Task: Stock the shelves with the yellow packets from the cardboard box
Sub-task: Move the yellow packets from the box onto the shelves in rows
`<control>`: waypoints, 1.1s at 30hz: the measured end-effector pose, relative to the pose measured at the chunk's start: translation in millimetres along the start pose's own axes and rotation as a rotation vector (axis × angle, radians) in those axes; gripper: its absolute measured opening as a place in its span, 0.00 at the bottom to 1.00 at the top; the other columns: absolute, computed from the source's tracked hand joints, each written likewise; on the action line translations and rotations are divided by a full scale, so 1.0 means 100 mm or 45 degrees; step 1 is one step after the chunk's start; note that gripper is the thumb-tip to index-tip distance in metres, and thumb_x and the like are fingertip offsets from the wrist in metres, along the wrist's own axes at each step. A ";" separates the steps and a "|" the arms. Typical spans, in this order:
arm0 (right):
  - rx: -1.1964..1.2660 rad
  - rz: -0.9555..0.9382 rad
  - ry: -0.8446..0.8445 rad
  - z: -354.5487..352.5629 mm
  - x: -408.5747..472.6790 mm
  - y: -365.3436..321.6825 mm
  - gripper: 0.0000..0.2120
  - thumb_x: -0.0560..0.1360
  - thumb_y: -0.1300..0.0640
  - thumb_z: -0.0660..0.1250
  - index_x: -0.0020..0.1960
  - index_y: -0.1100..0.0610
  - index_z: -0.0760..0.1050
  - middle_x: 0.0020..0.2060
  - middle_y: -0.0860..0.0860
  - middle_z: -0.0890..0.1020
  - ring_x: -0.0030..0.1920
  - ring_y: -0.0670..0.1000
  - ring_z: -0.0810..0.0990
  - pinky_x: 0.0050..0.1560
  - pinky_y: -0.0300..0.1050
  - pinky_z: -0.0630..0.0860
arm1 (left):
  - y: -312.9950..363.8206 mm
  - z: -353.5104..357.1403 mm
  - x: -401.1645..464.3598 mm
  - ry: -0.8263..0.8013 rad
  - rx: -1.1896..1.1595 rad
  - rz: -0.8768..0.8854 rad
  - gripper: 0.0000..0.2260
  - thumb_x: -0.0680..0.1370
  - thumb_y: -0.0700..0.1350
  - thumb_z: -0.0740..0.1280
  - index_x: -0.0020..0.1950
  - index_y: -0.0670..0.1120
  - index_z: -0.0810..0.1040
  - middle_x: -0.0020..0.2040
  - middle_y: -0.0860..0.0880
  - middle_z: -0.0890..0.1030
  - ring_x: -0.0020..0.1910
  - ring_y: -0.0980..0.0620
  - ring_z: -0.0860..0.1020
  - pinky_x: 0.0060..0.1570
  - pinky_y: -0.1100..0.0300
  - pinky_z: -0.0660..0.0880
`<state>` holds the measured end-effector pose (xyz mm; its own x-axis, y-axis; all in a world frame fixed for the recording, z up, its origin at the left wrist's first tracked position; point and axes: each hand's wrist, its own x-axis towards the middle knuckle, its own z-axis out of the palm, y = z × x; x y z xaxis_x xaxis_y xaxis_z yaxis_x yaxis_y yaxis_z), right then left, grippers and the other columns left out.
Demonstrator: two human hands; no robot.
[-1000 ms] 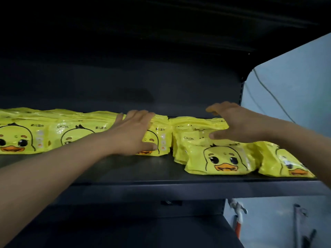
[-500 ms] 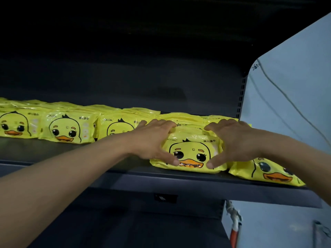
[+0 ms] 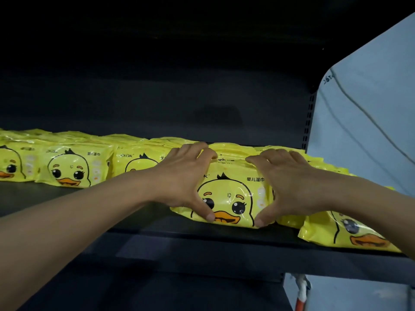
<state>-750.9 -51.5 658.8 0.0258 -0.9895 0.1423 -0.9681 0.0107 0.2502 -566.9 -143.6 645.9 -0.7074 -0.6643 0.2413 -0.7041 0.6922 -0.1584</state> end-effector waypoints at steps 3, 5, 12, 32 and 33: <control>0.021 0.043 -0.104 0.00 0.13 0.01 0.58 0.60 0.33 0.73 0.76 0.48 0.40 0.74 0.51 0.54 0.75 0.55 0.50 0.75 0.54 0.44 | -0.01 0.04 0.09 -0.094 -0.101 -0.061 0.58 0.60 0.65 0.75 0.77 0.53 0.40 0.78 0.50 0.51 0.76 0.48 0.52 0.73 0.51 0.49; -0.030 0.083 -0.096 0.02 0.24 -0.03 0.61 0.58 0.34 0.75 0.75 0.49 0.39 0.74 0.54 0.56 0.75 0.56 0.50 0.75 0.57 0.41 | -0.04 0.10 0.16 -0.044 -0.006 -0.071 0.58 0.59 0.67 0.74 0.76 0.53 0.41 0.76 0.50 0.58 0.74 0.47 0.57 0.72 0.50 0.51; -0.384 0.224 0.018 0.07 0.66 -0.11 0.51 0.55 0.30 0.73 0.67 0.58 0.61 0.62 0.53 0.72 0.66 0.56 0.65 0.69 0.58 0.52 | -0.15 0.28 0.54 0.271 0.259 -0.096 0.59 0.57 0.72 0.71 0.77 0.47 0.46 0.71 0.47 0.62 0.69 0.47 0.63 0.65 0.51 0.61; -0.305 0.146 -0.125 -0.03 0.85 -0.04 0.41 0.58 0.38 0.77 0.63 0.55 0.65 0.60 0.51 0.73 0.60 0.53 0.72 0.64 0.50 0.64 | -0.49 0.25 0.59 0.080 0.382 0.075 0.55 0.62 0.67 0.73 0.76 0.51 0.42 0.75 0.50 0.59 0.74 0.49 0.59 0.71 0.42 0.49; -0.298 0.149 -0.109 -0.01 0.85 -0.04 0.41 0.58 0.39 0.77 0.63 0.55 0.65 0.60 0.51 0.73 0.60 0.53 0.72 0.64 0.50 0.64 | -0.49 0.25 0.60 0.080 0.397 0.078 0.55 0.62 0.66 0.73 0.76 0.51 0.43 0.75 0.51 0.60 0.74 0.49 0.59 0.71 0.42 0.49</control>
<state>-744.7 -135.6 671.3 -0.1136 -0.9880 0.1044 -0.8792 0.1489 0.4527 -576.2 -224.0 644.2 -0.7505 -0.5989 0.2792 -0.6524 0.6042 -0.4576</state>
